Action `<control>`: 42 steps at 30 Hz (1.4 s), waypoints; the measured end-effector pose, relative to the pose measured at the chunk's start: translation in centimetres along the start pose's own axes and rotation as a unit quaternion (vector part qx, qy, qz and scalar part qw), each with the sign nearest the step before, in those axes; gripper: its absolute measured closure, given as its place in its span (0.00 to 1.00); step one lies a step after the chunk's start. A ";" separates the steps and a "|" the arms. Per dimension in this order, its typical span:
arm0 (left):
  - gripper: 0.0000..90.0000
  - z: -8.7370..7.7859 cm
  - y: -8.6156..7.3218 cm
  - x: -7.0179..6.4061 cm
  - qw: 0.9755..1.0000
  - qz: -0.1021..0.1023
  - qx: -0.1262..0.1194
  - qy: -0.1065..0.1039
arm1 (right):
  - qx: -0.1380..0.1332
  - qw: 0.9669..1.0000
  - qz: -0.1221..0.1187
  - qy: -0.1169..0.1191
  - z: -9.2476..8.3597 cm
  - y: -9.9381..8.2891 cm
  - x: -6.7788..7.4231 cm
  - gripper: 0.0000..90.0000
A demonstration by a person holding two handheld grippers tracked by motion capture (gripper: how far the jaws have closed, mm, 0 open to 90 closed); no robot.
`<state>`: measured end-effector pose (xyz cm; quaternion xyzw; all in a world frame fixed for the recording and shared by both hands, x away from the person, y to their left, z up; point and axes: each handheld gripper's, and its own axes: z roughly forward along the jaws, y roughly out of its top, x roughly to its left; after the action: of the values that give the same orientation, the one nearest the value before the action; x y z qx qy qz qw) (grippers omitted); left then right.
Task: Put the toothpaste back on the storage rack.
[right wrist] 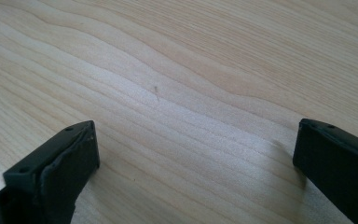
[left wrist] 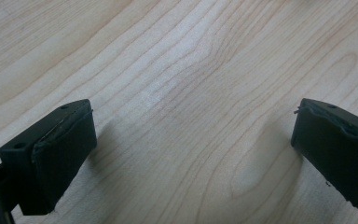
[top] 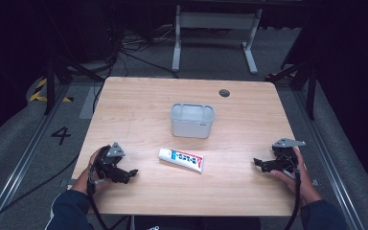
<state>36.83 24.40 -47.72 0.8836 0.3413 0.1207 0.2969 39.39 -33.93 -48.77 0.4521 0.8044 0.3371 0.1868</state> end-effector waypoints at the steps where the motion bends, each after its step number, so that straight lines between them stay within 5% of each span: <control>1: 0.01 0.0 0.0 0.0 1.000 0.000 0.000 0.000 | 0.000 1.000 0.000 0.000 0.0 0.0 0.0 0.00; 3: 0.01 -0.2 0.5 0.1 1.000 0.004 0.024 0.007 | 0.000 1.000 0.000 0.000 0.0 0.0 0.0 0.00; 7: 0.05 -0.4 0.7 -0.1 0.999 0.002 0.030 0.010 | 0.001 1.000 -0.002 0.001 -0.1 -0.1 0.0 0.00; 10: 0.22 -0.9 1.1 -0.3 0.999 0.025 0.045 0.006 | 0.001 1.000 -0.003 0.002 -0.1 -0.1 0.0 0.00; 12: 0.17 -1.0 1.4 -0.5 0.997 0.049 0.061 0.003 | 0.001 1.000 -0.003 0.002 -0.1 -0.1 0.0 0.00; 14: 0.21 -1.3 1.8 -0.7 0.996 0.061 0.057 -0.015 | 0.001 1.000 -0.003 0.002 -0.1 -0.1 0.0 0.00; 25: 0.20 -2.0 4.3 -2.0 0.993 0.104 0.057 -0.004 | 0.000 1.000 -0.004 0.002 -0.1 -0.1 0.0 0.00; 35: 0.20 -1.5 7.5 -3.2 0.986 0.151 0.072 -0.012 | 0.000 1.000 -0.004 0.003 -0.2 -0.2 0.0 0.00; 42: 0.23 -0.9 10.0 -4.4 0.977 0.192 0.092 -0.025 | 0.000 1.000 -0.005 0.003 -0.2 -0.2 0.0 0.00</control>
<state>38.55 15.97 -41.04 0.9588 0.1675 0.1216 0.1944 39.14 -34.04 -48.77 0.4473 0.8072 0.3375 0.1855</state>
